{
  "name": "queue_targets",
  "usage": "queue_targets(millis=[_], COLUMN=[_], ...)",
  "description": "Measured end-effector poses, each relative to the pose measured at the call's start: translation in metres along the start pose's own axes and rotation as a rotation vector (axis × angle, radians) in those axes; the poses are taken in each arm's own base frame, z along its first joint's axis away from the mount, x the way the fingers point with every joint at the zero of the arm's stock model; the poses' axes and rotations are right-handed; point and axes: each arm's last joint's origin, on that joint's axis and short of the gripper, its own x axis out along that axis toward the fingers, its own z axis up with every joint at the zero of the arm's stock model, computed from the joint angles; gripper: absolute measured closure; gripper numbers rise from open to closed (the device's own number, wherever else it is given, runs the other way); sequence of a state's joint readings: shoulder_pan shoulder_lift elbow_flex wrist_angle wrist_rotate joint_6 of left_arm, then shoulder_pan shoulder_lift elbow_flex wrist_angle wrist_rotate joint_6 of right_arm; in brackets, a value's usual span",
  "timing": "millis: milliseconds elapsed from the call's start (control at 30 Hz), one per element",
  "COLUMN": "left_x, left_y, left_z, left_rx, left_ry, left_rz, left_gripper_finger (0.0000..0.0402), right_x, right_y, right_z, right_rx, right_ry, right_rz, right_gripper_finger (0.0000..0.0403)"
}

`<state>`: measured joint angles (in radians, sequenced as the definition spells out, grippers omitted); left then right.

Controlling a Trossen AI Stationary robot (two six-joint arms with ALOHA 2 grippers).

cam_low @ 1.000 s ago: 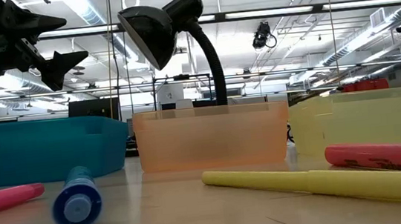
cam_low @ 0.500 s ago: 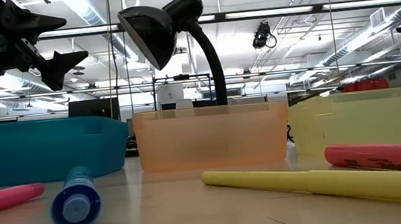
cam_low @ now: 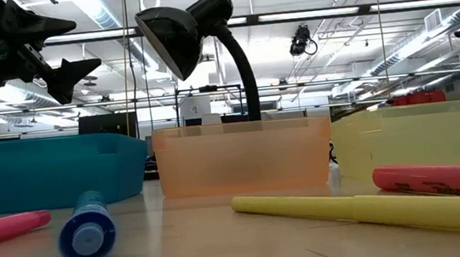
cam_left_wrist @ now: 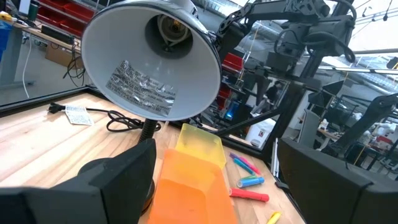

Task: Pick & Place Markers
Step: Put the right blue highlighter pen into the yellow bin

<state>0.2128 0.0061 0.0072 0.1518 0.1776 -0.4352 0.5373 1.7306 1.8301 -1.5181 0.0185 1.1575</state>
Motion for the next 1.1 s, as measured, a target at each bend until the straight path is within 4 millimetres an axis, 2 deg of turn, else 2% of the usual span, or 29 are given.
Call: queue_targets(millis=[100,233,500,1100], left_x=[0.000,0.000,0.000,0.000], left_y=[0.000,0.000,0.000,0.000], left_z=[0.000,0.000,0.000,0.000], left_rx=[0.000,0.000,0.000,0.000], left_ry=[0.000,0.000,0.000,0.000], left_rz=[0.000,0.000,0.000,0.000], left_gripper_finger=[0.0060,0.0060,0.0060,0.0060], right_x=[0.000,0.001,0.013,0.062], right_y=[0.000,0.001,0.011,0.037], right_z=[0.000,-0.002,-0.007,-0.011], right_rx=[-0.034,0.003,0.010,0.103], right_ry=[-0.001,-0.004,-0.012,-0.012], right_rz=[0.004,-0.001,-0.050,-0.202], right_gripper_finger=[0.0144,0.0142,0.0142,0.0142])
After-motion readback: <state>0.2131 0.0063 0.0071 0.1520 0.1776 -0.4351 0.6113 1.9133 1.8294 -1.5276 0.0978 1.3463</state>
